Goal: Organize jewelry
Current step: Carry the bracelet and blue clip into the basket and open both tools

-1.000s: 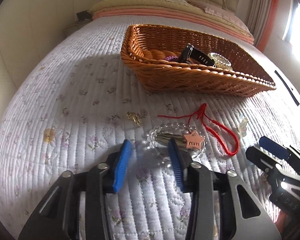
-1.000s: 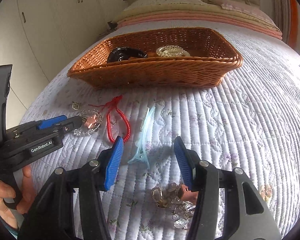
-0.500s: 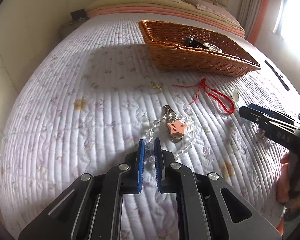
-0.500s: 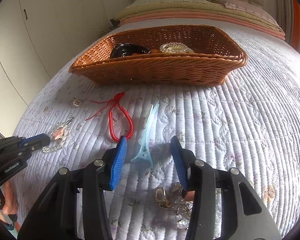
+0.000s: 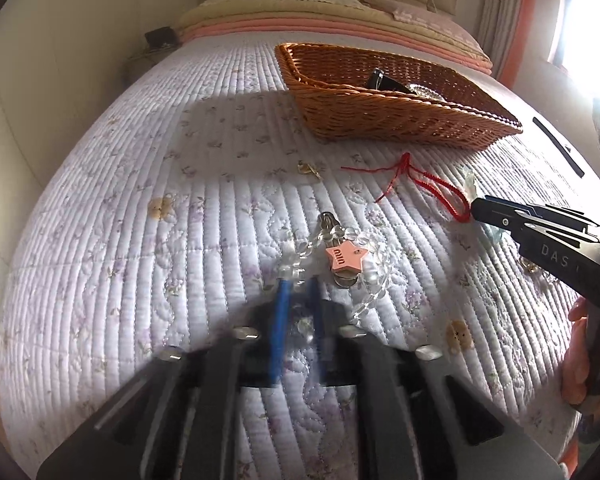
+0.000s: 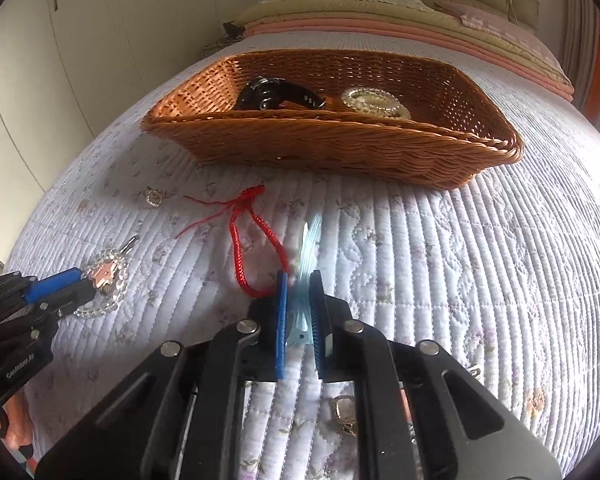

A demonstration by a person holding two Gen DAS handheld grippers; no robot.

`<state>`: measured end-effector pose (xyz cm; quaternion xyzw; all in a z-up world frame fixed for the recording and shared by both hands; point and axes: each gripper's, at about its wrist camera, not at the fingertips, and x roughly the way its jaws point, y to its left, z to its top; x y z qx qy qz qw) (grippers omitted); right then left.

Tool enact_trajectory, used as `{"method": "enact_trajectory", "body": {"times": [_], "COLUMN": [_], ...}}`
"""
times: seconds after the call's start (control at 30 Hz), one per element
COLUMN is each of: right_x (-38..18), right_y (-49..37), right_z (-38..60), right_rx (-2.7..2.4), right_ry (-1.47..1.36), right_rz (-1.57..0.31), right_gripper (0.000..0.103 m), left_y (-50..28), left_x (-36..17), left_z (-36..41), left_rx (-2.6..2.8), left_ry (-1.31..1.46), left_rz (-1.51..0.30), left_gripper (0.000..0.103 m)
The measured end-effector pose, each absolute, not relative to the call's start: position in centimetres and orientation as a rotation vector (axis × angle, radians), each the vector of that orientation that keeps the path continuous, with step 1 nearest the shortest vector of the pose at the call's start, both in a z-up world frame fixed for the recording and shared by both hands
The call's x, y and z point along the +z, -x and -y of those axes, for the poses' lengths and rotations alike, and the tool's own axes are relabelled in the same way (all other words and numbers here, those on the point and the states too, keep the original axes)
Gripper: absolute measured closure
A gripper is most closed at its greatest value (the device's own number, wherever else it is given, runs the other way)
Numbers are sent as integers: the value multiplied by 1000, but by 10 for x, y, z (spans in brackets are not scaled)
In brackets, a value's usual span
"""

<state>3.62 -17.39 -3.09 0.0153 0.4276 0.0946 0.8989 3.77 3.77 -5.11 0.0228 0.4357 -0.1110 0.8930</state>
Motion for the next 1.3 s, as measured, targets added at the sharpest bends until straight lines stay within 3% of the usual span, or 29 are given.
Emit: {"method": "enact_trajectory", "body": {"times": [0.2, 0.63, 0.93, 1.3], "right_x": [-18, 46, 89, 69], "right_y": [-17, 12, -44, -146], "right_z": [185, 204, 211, 229], "right_rx": [215, 245, 225, 213], "right_ry": [-78, -115, -65, -96], "right_rz": [-840, -689, -608, -718], "right_gripper": [94, 94, 94, 94], "left_y": [-25, 3, -72, -184], "left_x": [-36, 56, 98, 59], "left_z": [-46, -27, 12, 41], "left_rx": [-318, -465, -518, -458], "left_ry": [46, 49, 48, 100], "left_rz": [-836, -569, -470, -580], "left_gripper": [97, 97, 97, 97]}}
